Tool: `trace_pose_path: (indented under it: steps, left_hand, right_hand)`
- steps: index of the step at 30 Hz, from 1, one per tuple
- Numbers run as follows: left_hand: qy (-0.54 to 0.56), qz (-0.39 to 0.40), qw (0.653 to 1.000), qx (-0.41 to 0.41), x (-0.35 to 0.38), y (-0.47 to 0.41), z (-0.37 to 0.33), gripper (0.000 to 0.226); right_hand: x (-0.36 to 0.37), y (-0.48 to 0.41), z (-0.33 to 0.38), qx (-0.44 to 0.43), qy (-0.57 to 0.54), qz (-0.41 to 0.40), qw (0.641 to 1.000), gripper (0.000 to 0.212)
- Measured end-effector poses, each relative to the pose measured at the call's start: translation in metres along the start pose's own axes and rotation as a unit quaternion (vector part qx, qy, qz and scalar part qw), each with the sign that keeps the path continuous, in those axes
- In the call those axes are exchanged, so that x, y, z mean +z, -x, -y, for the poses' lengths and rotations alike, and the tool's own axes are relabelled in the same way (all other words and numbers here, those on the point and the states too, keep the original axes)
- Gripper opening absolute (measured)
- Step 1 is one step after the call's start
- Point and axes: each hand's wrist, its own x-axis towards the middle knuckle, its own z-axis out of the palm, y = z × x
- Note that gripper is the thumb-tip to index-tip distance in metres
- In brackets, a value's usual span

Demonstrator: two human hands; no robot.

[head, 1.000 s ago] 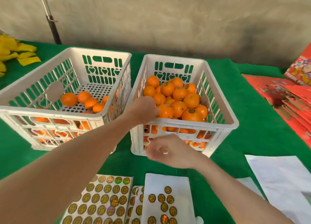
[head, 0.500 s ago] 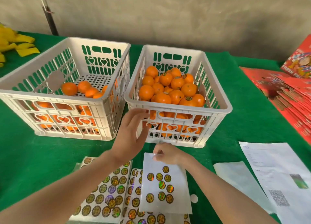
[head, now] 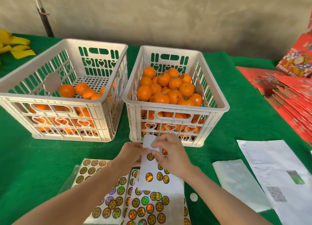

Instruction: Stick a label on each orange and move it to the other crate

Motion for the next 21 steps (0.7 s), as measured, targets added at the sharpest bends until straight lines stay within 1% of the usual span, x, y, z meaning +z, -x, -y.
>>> trace_pose_path:
  steps: [2, 4, 6, 10, 14, 15, 16, 17, 18, 19, 20, 21]
  left_hand:
    - [0.007, 0.007, 1.0, -0.003, -0.001, -0.001, 0.0, 0.009]
    - [0.01, 0.011, 1.0, -0.008, -0.001, -0.001, -0.002, 0.01]
    - [0.01, 0.009, 1.0, -0.012, -0.002, -0.002, -0.003, 0.01]
    - [-0.014, 0.005, 1.0, -0.009, -0.003, -0.006, -0.004, 0.012]
    - [-0.071, 0.003, 0.997, -0.011, -0.003, -0.013, -0.003, 0.007]
    - [-0.097, 0.006, 0.995, -0.014, -0.003, -0.013, -0.002, 0.005]
    - [-0.154, 0.008, 0.988, -0.005, -0.004, -0.014, 0.0, 0.006]
    - [-0.259, 0.009, 0.966, 0.02, -0.007, -0.014, 0.001, 0.009]
    - [-0.372, 0.002, 0.927, 0.057, -0.011, -0.014, 0.002, 0.016]
    - [-0.463, -0.018, 0.88, 0.101, -0.015, -0.011, 0.001, 0.025]
    - [-0.506, -0.038, 0.849, 0.149, -0.02, -0.007, -0.002, 0.032]
    - [-0.502, -0.044, 0.839, 0.205, -0.025, -0.001, -0.008, 0.031]
  right_hand:
    - [0.008, 0.007, 0.003, 0.011, 0.013, 0.01, 1.0, 0.015]
    - [0.014, 0.01, 0.003, 0.017, 0.014, 0.001, 1.0, 0.014]
    - [0.016, 0.009, 0.006, 0.01, 0.005, -0.009, 1.0, 0.01]
    - [0.017, 0.007, 0.011, -0.006, -0.012, -0.021, 1.0, 0.009]
    - [0.014, 0.004, 0.013, 0.037, -0.062, -0.043, 0.996, 0.008]
    - [0.012, 0.003, 0.014, 0.05, -0.073, -0.046, 0.995, 0.009]
    - [0.009, 0.002, 0.015, 0.06, -0.083, -0.044, 0.994, 0.008]
    - [0.006, 0.0, 0.017, 0.067, -0.091, -0.039, 0.993, 0.007]
    - [0.003, -0.003, 0.018, 0.072, -0.102, -0.032, 0.992, 0.007]
    - [-0.001, -0.005, 0.021, 0.075, -0.114, -0.027, 0.99, 0.007]
    - [-0.006, -0.009, 0.026, 0.07, -0.128, -0.026, 0.989, 0.007]
    - [-0.012, -0.014, 0.03, 0.058, -0.139, -0.03, 0.988, 0.007]
